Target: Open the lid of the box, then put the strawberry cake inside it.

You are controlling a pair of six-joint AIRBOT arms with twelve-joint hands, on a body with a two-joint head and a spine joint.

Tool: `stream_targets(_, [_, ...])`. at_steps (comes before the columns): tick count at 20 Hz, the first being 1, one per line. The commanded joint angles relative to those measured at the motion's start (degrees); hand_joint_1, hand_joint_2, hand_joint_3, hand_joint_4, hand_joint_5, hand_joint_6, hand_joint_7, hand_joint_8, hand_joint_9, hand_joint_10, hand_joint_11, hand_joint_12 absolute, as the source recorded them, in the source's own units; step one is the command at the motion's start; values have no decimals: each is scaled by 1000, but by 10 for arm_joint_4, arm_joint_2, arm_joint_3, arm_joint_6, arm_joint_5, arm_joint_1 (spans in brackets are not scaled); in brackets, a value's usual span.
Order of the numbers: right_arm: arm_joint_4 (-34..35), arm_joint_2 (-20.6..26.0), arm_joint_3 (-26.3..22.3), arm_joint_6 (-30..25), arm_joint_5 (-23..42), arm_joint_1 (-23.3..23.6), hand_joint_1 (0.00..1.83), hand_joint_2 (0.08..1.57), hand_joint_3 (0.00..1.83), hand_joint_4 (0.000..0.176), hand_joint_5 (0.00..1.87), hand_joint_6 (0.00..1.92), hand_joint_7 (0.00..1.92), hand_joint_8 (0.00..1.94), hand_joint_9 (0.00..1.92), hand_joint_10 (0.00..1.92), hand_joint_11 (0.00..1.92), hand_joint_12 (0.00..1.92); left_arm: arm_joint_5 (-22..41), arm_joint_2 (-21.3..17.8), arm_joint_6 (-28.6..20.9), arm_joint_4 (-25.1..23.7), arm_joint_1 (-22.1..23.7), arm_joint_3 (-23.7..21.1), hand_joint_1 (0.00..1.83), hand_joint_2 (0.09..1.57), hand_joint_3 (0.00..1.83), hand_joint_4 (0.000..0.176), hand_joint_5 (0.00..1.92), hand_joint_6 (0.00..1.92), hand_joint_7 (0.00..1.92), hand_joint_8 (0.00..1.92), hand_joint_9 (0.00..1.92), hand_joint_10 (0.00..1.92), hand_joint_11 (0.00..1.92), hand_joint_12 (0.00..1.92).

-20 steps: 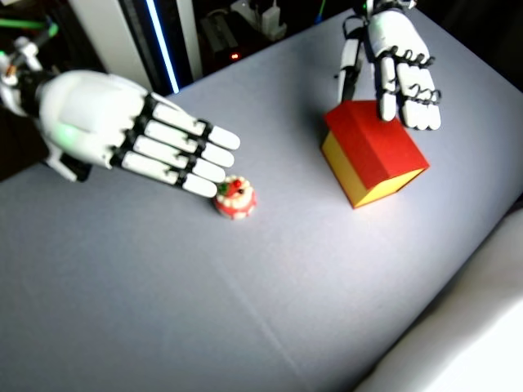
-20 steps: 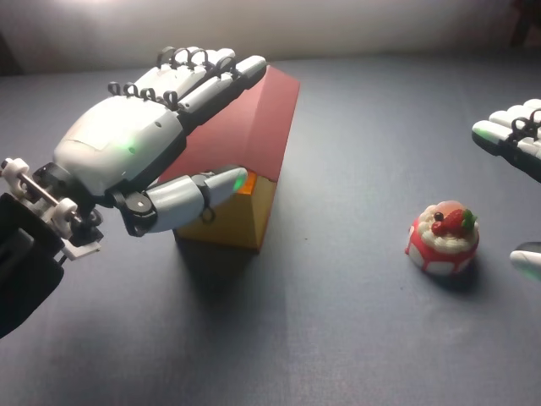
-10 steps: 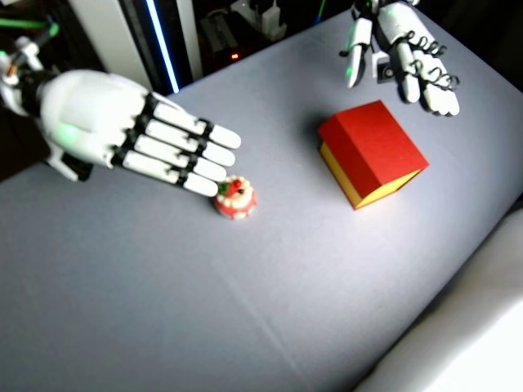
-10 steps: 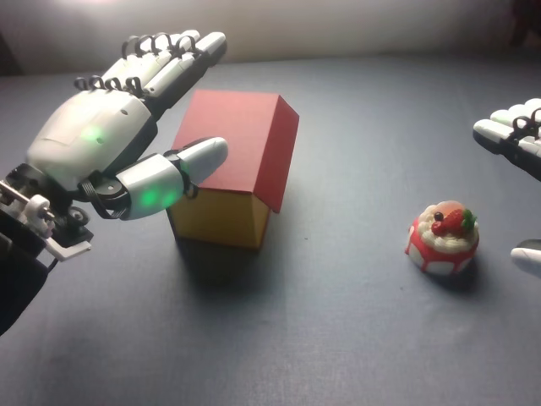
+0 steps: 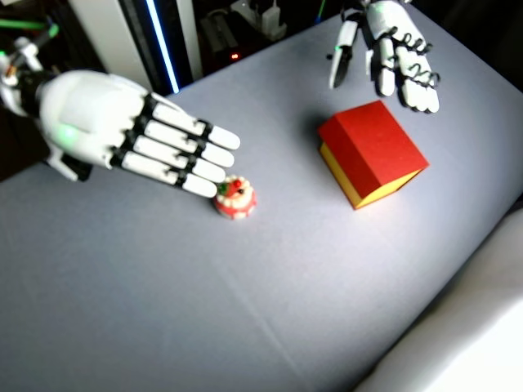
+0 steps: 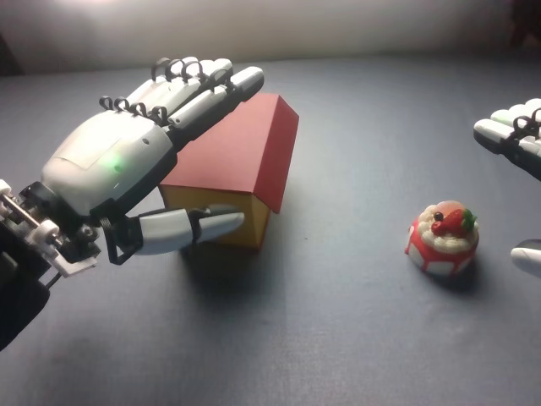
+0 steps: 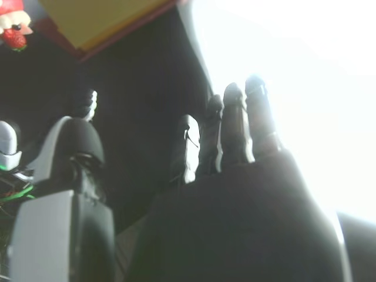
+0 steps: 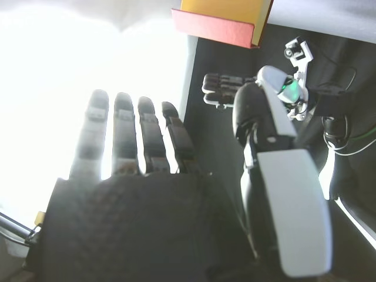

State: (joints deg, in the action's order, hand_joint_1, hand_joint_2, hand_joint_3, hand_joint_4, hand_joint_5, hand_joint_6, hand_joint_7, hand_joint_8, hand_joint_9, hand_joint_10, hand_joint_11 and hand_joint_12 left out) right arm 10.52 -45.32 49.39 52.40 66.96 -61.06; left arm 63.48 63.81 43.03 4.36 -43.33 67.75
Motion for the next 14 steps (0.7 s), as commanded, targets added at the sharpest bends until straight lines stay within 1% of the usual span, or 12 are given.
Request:
stream_targets(1, [1, 0, 0, -5, 73, 2, 466, 1315, 3, 0, 0, 0, 0, 0, 0, 0, 0, 0, 53, 0, -2, -7, 11, 3, 850, 1063, 0, 176, 0, 0, 0, 0, 0, 0, 0, 0])
stream_targets(4, [1, -1, 0, -5, 73, 1, 479, 1318, 3, 0, 0, 0, 0, 0, 0, 0, 0, 0, 17, 16, -2, -16, 31, 16, 816, 1074, 0, 176, 0, 0, 0, 0, 0, 0, 0, 0])
stream_targets(6, [1, -2, 1, -5, 73, 0, 494, 1315, 1, 0, 0, 0, 0, 0, 0, 0, 0, 0, -3, 27, -2, -16, 42, 26, 876, 1081, 0, 176, 0, 0, 0, 0, 0, 0, 0, 0])
stream_targets(10, [2, -4, 1, -6, 73, -1, 539, 1306, 0, 0, 0, 0, 0, 0, 0, 0, 0, 0, -21, 36, -1, -7, 49, 37, 989, 1110, 6, 176, 0, 0, 0, 0, 0, 0, 0, 0])
stream_targets(13, [2, -4, 2, -6, 73, -2, 528, 1304, 0, 0, 0, 0, 0, 0, 0, 0, 0, 0, -33, 45, -1, -2, 55, 46, 1025, 1103, 1, 176, 0, 0, 0, 0, 0, 0, 0, 0])
stream_targets(14, [2, -4, 2, -6, 73, -2, 515, 1303, 0, 0, 0, 0, 0, 0, 0, 0, 0, 0, -36, 48, -1, 0, 57, 49, 999, 1115, 7, 176, 0, 0, 0, 0, 0, 0, 0, 0])
